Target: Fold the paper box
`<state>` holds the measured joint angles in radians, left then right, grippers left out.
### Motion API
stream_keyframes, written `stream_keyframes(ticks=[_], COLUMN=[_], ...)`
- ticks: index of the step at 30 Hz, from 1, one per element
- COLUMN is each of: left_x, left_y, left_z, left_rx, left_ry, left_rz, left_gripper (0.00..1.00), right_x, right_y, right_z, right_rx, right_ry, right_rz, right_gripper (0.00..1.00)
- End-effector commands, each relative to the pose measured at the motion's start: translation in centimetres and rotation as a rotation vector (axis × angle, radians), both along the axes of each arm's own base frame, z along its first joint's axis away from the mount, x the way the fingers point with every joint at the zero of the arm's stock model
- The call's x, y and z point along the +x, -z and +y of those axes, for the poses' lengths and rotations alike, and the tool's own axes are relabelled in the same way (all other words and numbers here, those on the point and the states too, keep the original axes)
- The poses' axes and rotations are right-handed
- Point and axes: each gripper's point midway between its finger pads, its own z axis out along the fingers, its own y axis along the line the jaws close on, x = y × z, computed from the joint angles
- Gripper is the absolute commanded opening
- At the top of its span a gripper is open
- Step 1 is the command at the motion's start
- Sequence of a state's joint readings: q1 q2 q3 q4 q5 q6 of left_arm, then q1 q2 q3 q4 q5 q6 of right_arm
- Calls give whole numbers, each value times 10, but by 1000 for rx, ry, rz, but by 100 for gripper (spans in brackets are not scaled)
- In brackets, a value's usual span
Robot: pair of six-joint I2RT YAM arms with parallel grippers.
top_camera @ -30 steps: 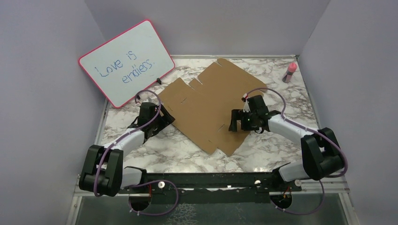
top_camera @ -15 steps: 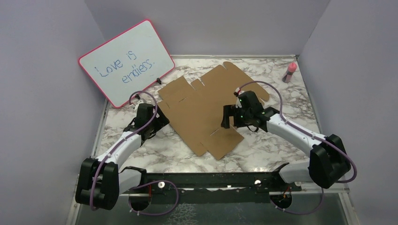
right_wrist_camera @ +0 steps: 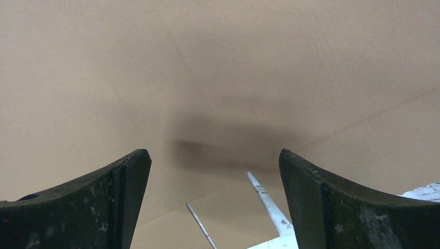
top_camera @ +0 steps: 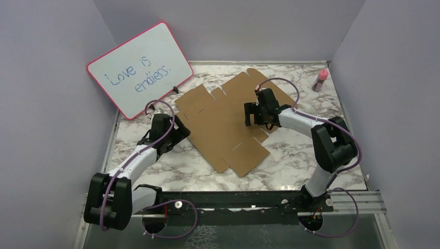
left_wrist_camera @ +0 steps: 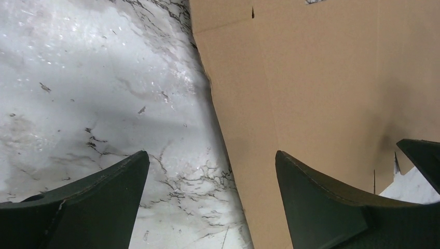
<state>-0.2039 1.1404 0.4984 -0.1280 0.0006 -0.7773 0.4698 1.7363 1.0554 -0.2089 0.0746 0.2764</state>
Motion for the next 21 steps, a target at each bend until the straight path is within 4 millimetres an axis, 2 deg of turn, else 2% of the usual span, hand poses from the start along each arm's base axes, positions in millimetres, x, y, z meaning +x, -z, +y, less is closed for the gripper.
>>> stream_keyframes(ticks=[1, 13, 16, 21], left_x=[7, 19, 23, 33], left_y=[0, 13, 13, 12], left_z=[-13, -35, -35, -36], left_rx=[-54, -122, -115, -90], left_ry=[47, 125, 129, 158], left_rz=[2, 60, 61, 65], left_gripper=[92, 92, 92, 92], right_x=[16, -36, -56, -104], right_y=[-5, 37, 41, 44], right_z=[-8, -22, -23, -18], right_rx=[-34, -34, -7, 90], right_ry=[12, 26, 30, 8], right_rz=[-60, 115, 160, 284], right_gripper=[100, 100, 100, 100])
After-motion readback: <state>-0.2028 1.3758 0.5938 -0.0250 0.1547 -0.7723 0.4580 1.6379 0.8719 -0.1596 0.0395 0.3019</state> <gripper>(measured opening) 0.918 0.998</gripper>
